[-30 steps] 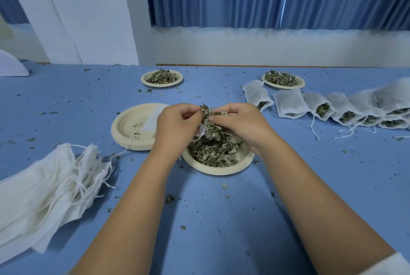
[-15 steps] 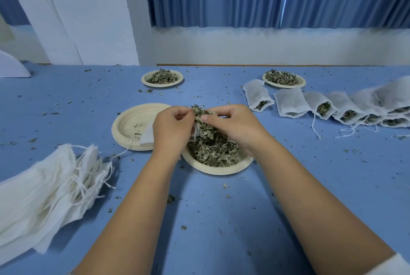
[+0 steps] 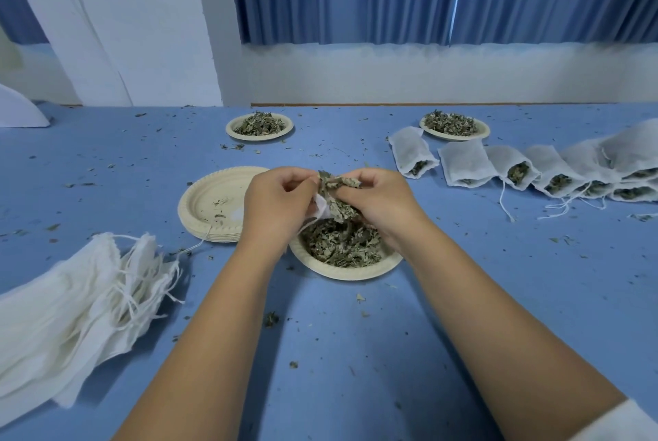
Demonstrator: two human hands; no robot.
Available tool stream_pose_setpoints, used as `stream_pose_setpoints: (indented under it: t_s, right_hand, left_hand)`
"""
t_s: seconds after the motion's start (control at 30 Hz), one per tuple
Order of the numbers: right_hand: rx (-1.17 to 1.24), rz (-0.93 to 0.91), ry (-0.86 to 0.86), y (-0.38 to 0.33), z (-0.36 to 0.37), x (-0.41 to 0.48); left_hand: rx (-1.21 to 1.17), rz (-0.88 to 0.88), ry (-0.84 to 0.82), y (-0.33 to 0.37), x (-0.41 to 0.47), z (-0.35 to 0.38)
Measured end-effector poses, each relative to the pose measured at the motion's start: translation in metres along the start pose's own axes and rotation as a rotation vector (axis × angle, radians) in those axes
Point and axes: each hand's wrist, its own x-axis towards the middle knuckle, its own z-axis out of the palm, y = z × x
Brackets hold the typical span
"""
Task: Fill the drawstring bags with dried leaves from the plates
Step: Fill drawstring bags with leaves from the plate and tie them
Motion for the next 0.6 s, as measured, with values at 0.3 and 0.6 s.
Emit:
stream_pose_setpoints:
  t_s: [0.3,0.6]
  right_hand:
    - [-0.663,-0.275,-0.043,-0.001,0.004,-0.003]
    - [-0.307,-0.008,-0.175,-0.004,0.002,0.000]
  left_hand:
    - [0.225,0.105,0.019,-0.002,-0.005,0.007]
    - [0.040,-0.108,-0.013,-0.005,0.000,0.002]
